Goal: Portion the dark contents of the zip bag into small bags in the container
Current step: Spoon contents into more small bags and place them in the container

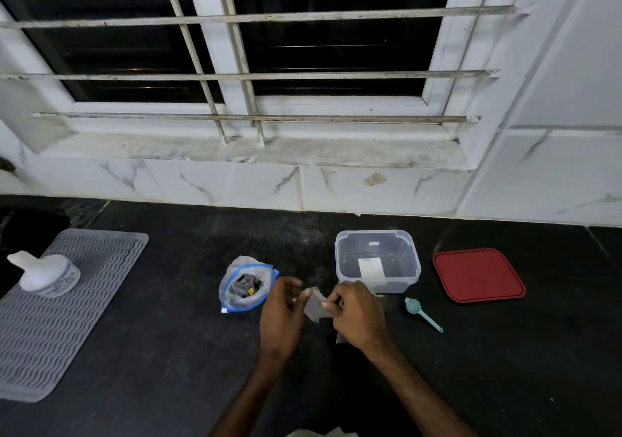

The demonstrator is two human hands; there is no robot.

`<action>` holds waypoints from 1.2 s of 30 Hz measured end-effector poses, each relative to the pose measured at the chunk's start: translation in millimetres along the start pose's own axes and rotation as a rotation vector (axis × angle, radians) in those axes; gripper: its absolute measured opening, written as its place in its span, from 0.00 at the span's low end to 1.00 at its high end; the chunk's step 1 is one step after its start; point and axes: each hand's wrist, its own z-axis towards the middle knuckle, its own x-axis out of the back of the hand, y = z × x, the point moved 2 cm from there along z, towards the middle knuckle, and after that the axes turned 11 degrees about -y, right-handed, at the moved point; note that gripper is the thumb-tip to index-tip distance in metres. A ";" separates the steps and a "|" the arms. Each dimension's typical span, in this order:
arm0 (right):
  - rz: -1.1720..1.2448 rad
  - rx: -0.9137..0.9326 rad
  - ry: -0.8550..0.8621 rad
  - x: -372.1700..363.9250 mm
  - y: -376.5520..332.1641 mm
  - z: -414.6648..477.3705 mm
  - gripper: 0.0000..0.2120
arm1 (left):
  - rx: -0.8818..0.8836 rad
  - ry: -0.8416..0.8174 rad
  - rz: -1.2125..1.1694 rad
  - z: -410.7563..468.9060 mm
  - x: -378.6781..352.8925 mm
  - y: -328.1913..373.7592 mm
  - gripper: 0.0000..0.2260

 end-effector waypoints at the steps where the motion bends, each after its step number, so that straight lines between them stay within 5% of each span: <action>1: -0.015 -0.015 0.002 1.1 0.8 -1.8 0.07 | 0.017 -0.009 -0.007 -2.0 -2.7 0.3 0.05; 6: -0.083 -0.028 -0.003 3.3 -1.7 -6.0 0.08 | 0.129 -0.204 0.003 -6.1 -17.2 -2.4 0.04; 18: 0.249 0.073 -0.113 10.2 1.5 -4.9 0.05 | 0.082 -0.227 -0.038 -6.3 -7.8 4.9 0.04; 36: 0.302 0.085 -0.141 12.1 -2.4 -0.9 0.05 | 0.050 -0.245 -0.068 -1.7 -2.8 18.8 0.03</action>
